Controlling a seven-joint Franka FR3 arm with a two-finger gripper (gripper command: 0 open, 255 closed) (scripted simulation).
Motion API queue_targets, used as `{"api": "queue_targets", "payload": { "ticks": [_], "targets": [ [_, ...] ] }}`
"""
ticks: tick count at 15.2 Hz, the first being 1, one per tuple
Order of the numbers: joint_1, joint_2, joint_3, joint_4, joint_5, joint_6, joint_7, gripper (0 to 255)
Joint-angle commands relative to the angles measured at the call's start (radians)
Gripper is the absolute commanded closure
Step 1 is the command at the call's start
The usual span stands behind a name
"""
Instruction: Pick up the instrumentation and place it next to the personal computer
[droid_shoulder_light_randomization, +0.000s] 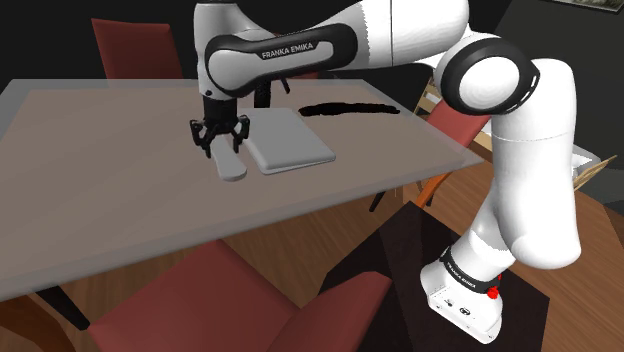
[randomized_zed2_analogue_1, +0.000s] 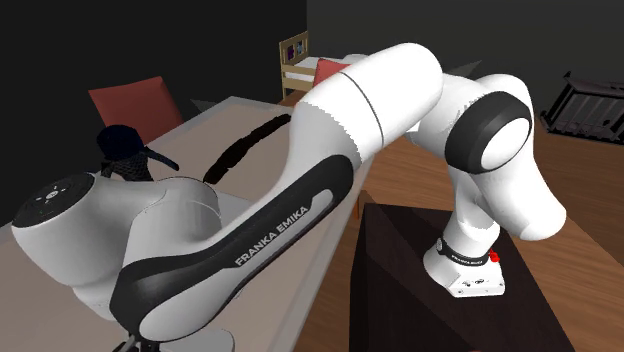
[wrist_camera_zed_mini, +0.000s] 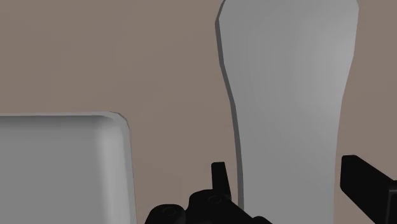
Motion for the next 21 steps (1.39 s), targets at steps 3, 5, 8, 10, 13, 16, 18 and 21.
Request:
{"api": "queue_targets", "payload": {
  "ticks": [3,5,8,10,13,16,18,21],
  "targets": [
    [-0.001,0.015,-0.001,-0.028,-0.002,0.044,0.000,255],
    [0.000,0.024,-0.002,-0.040,-0.003,0.065,0.001,255],
    [0.000,0.040,-0.003,-0.056,-0.004,0.097,0.001,255],
    [0.000,0.051,-0.004,-0.065,-0.006,0.117,0.002,255],
    [0.001,0.069,-0.005,-0.077,-0.008,0.147,0.002,255],
    [0.001,0.085,-0.006,-0.085,-0.009,0.171,0.003,255],
    [0.001,0.085,-0.006,-0.085,-0.009,0.171,0.003,255],
    [0.001,0.085,-0.006,-0.085,-0.009,0.171,0.003,255]
  ]
}}
